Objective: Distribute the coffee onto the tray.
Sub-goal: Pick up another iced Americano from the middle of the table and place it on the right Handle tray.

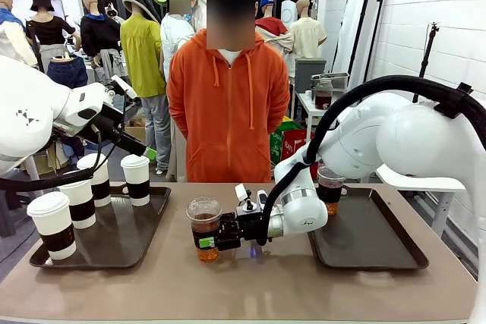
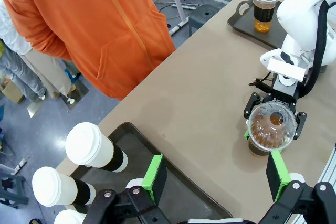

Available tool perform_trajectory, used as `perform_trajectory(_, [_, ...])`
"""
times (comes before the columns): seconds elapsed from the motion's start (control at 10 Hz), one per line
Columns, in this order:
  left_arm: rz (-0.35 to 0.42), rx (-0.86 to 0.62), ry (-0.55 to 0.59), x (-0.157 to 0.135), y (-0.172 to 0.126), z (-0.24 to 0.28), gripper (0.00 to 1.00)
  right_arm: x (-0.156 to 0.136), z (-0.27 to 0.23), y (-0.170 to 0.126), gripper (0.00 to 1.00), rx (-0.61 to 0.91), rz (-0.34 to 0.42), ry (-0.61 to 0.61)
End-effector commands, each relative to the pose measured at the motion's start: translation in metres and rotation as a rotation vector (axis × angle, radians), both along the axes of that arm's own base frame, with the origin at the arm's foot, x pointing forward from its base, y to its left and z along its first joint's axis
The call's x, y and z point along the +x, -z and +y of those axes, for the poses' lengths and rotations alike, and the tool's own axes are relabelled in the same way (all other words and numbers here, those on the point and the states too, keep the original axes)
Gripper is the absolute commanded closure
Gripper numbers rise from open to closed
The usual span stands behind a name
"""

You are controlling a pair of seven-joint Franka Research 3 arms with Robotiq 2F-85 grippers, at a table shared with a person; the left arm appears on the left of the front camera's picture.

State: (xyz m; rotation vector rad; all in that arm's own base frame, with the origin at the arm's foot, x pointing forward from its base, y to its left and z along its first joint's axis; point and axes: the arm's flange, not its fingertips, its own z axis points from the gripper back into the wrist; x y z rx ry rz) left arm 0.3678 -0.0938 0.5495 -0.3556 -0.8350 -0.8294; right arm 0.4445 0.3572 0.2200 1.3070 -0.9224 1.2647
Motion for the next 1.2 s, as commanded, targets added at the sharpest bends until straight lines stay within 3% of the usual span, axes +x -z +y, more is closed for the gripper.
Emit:
perform_trajectory(0.0, [0.004,-0.010,0.003,0.001,0.002,0.002,0.00,0.001,0.002,-0.009,0.17,-0.001,0.016,-0.035])
perform_trajectory(0.4, [0.004,-0.010,0.003,0.001,0.002,0.002,0.00,-0.002,-0.015,-0.036,0.17,0.024,0.006,-0.037])
perform_trajectory(0.8, [0.004,-0.010,0.003,0.001,0.002,0.002,0.00,-0.005,-0.067,-0.084,0.17,0.055,0.004,0.010])
perform_trajectory(1.1, [0.004,-0.010,0.003,0.001,0.002,0.002,0.00,-0.024,-0.116,-0.110,0.17,0.024,0.017,0.019])
